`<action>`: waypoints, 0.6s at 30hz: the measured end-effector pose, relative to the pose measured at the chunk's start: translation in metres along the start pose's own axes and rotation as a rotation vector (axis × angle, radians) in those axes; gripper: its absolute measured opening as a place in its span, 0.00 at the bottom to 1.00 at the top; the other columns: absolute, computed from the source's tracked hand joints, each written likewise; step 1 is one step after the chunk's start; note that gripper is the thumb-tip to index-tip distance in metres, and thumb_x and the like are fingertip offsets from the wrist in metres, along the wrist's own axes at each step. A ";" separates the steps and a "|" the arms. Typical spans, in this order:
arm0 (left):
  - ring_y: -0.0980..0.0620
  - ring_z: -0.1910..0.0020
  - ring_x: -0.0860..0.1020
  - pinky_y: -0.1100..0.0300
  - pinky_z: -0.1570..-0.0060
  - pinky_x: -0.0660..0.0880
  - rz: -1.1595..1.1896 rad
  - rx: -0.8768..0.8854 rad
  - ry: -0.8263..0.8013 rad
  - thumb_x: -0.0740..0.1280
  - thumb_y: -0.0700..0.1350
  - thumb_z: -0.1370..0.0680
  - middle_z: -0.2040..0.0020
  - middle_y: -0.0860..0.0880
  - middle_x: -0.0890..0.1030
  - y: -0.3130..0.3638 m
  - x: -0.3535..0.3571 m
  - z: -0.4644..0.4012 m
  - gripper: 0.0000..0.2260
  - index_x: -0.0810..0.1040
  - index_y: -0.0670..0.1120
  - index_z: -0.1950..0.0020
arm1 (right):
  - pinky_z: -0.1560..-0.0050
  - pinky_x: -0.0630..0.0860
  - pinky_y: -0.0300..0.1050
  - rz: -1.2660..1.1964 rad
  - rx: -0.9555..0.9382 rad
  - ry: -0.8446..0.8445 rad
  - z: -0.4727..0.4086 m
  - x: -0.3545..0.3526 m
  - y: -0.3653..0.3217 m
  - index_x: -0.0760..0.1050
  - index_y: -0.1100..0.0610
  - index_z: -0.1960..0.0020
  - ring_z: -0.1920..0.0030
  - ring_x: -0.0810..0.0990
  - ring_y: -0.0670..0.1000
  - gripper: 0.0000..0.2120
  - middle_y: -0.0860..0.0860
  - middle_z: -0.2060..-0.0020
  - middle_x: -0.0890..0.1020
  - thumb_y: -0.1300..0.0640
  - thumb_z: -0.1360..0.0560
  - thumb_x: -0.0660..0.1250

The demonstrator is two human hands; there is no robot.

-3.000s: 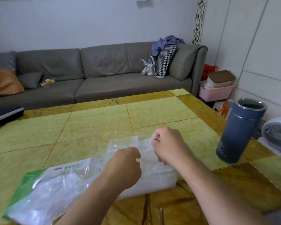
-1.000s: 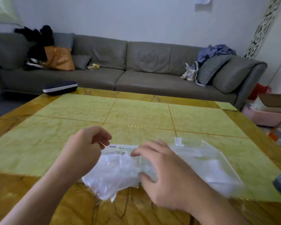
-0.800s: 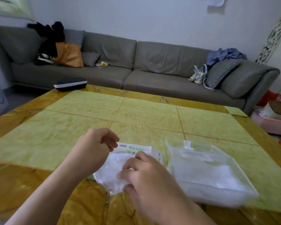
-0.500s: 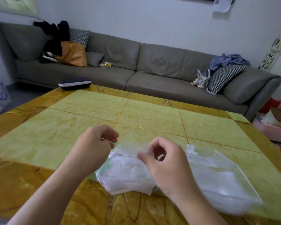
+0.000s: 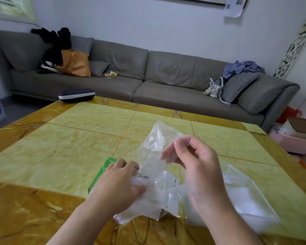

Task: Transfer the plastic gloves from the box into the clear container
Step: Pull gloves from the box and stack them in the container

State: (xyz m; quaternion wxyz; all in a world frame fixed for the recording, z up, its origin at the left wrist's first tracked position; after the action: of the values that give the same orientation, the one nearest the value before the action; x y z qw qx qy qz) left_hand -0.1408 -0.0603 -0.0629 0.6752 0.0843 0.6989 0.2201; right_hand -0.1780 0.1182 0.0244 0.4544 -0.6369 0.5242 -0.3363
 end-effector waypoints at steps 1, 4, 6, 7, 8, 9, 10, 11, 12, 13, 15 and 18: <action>0.54 0.35 0.68 0.59 0.35 0.70 -0.006 -0.007 -0.002 0.64 0.64 0.23 0.36 0.58 0.68 0.000 0.000 0.001 0.27 0.64 0.59 0.26 | 0.52 0.81 0.50 -0.045 -0.021 0.019 0.000 -0.004 -0.005 0.81 0.63 0.55 0.58 0.85 0.58 0.13 0.59 0.61 0.86 0.64 0.15 0.62; 0.52 0.33 0.67 0.56 0.33 0.69 -0.018 -0.030 -0.031 0.65 0.63 0.23 0.36 0.57 0.69 -0.002 0.003 0.000 0.26 0.66 0.60 0.27 | 0.55 0.80 0.52 -0.210 -0.069 0.061 -0.004 -0.020 -0.025 0.79 0.63 0.54 0.60 0.82 0.62 0.13 0.64 0.61 0.85 0.62 0.14 0.60; 0.52 0.35 0.68 0.55 0.33 0.69 -0.007 -0.039 -0.031 0.68 0.58 0.24 0.37 0.57 0.69 -0.004 0.002 -0.001 0.25 0.67 0.58 0.28 | 0.57 0.80 0.51 -0.297 -0.051 0.095 -0.008 -0.034 -0.030 0.79 0.63 0.52 0.61 0.82 0.62 0.12 0.66 0.60 0.85 0.62 0.14 0.60; 0.52 0.35 0.69 0.54 0.33 0.69 0.046 -0.027 -0.010 0.70 0.54 0.24 0.37 0.57 0.70 -0.003 -0.004 -0.001 0.25 0.68 0.58 0.28 | 0.59 0.80 0.49 -0.338 -0.023 0.122 -0.009 -0.042 -0.030 0.79 0.63 0.52 0.61 0.82 0.60 0.11 0.65 0.60 0.85 0.63 0.15 0.60; 0.52 0.35 0.71 0.53 0.34 0.71 0.153 -0.012 0.030 0.70 0.48 0.24 0.37 0.57 0.73 0.000 -0.013 -0.002 0.23 0.70 0.59 0.30 | 0.60 0.80 0.48 -0.376 0.014 0.149 -0.010 -0.049 -0.027 0.80 0.63 0.51 0.62 0.83 0.59 0.11 0.64 0.60 0.85 0.65 0.15 0.60; 0.54 0.36 0.74 0.53 0.36 0.73 0.341 -0.003 0.074 0.69 0.44 0.22 0.38 0.58 0.77 0.004 -0.024 0.000 0.20 0.74 0.60 0.33 | 0.61 0.81 0.48 -0.408 0.058 0.175 -0.010 -0.056 -0.021 0.80 0.62 0.51 0.62 0.83 0.58 0.10 0.64 0.60 0.85 0.67 0.16 0.61; 0.54 0.38 0.77 0.52 0.39 0.74 0.617 -0.008 0.077 0.65 0.42 0.20 0.39 0.57 0.81 0.010 -0.034 0.004 0.17 0.78 0.59 0.35 | 0.61 0.81 0.48 -0.420 0.106 0.195 -0.009 -0.061 -0.013 0.80 0.62 0.51 0.61 0.84 0.57 0.11 0.63 0.60 0.85 0.68 0.17 0.60; 0.51 0.38 0.80 0.50 0.38 0.74 0.969 0.001 0.018 0.61 0.41 0.19 0.40 0.52 0.83 0.019 -0.038 0.008 0.16 0.80 0.53 0.35 | 0.61 0.82 0.48 -0.422 0.154 0.212 -0.007 -0.065 -0.005 0.81 0.62 0.51 0.61 0.84 0.57 0.11 0.62 0.61 0.85 0.69 0.18 0.60; 0.44 0.36 0.80 0.45 0.36 0.72 1.317 0.051 -0.097 0.57 0.43 0.18 0.38 0.44 0.83 0.035 -0.040 0.013 0.17 0.79 0.43 0.33 | 0.61 0.82 0.47 -0.424 0.199 0.230 -0.004 -0.069 0.004 0.81 0.62 0.52 0.61 0.85 0.57 0.12 0.61 0.61 0.85 0.70 0.19 0.59; 0.38 0.34 0.78 0.40 0.33 0.69 1.580 0.085 -0.200 0.55 0.47 0.18 0.37 0.37 0.81 0.049 -0.041 0.018 0.22 0.76 0.35 0.32 | 0.61 0.83 0.47 -0.423 0.239 0.247 -0.002 -0.071 0.012 0.81 0.62 0.53 0.61 0.85 0.57 0.13 0.61 0.61 0.85 0.70 0.19 0.59; 0.33 0.34 0.78 0.37 0.33 0.68 1.702 0.087 -0.254 0.55 0.59 0.17 0.36 0.34 0.80 0.067 -0.039 0.025 0.32 0.75 0.31 0.32 | 0.61 0.83 0.47 -0.407 0.298 0.262 0.004 -0.076 0.025 0.81 0.62 0.53 0.60 0.86 0.58 0.14 0.63 0.60 0.86 0.70 0.19 0.58; 0.38 0.45 0.84 0.45 0.44 0.77 1.502 -0.035 -0.098 0.65 0.57 0.21 0.44 0.40 0.85 0.074 -0.022 0.018 0.24 0.81 0.38 0.38 | 0.54 0.84 0.53 -0.409 0.394 0.238 0.012 -0.078 0.038 0.80 0.65 0.46 0.56 0.87 0.61 0.11 0.65 0.54 0.86 0.69 0.18 0.59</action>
State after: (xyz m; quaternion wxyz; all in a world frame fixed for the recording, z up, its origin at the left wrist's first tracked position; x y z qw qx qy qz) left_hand -0.1345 -0.0001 -0.0112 0.3748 0.5373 0.4190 0.6287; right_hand -0.1988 0.1952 -0.0115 0.4274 -0.5849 0.3593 -0.5884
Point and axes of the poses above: each hand's wrist, its own z-axis away from the middle knuckle, its own x-axis out of the palm, y = z × x, the point moved 8 cm from there along -z, towards the middle knuckle
